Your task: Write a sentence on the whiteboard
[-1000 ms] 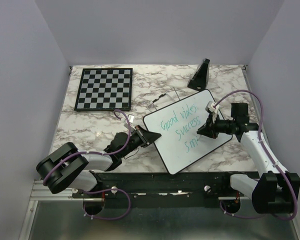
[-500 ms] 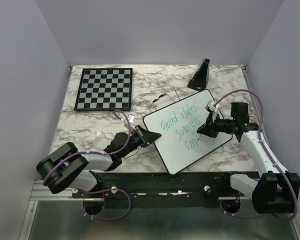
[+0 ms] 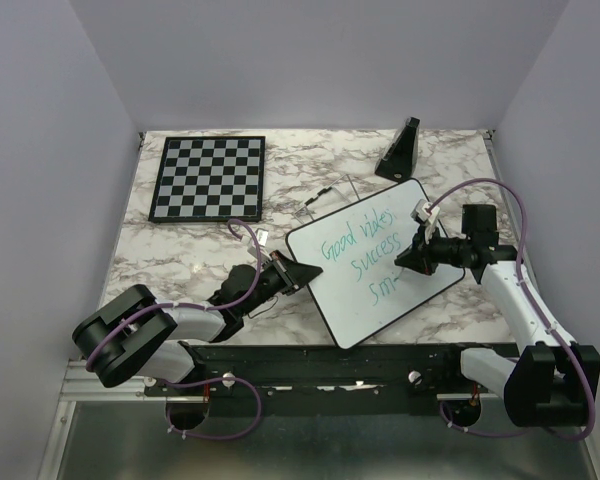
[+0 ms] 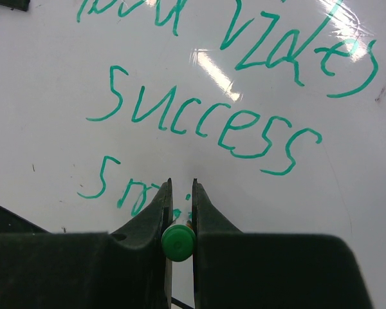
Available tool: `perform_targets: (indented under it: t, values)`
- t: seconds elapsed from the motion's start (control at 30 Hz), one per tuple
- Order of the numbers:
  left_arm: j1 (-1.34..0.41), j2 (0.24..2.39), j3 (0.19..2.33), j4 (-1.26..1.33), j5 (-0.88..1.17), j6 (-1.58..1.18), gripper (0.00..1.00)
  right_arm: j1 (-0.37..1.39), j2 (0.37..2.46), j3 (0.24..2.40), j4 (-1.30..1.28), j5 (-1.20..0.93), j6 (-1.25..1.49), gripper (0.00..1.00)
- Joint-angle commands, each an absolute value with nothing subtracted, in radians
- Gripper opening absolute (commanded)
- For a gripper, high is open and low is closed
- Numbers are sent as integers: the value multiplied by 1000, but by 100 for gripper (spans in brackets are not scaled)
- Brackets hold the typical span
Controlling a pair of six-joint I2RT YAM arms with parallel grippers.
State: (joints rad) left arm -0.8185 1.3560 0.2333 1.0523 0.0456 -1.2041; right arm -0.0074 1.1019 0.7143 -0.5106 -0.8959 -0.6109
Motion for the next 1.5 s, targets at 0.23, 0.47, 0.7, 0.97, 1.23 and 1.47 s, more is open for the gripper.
perform_targets:
  t: [0.23, 0.47, 0.7, 0.97, 1.23, 1.47]
  values:
    - [-825, 1338, 247, 1147, 64, -1177, 0, -2, 1141, 752, -663, -881, -764, 1]
    - [-827, 1347, 250, 1155, 67, -1178, 0, -3, 1161, 752, -726, -882, -813, 1]
    - [-825, 1348, 252, 1155, 67, -1178, 0, -3, 1166, 755, -660, -853, -767, 1]
    - [-825, 1342, 252, 1149, 68, -1177, 0, -3, 1075, 758, -466, -779, -586, 1]
    - [-825, 1336, 253, 1146, 71, -1173, 0, -3, 1071, 750, -423, -781, -563, 1]
    - [-827, 1339, 255, 1149, 72, -1172, 0, -3, 1095, 735, -377, -807, -543, 1]
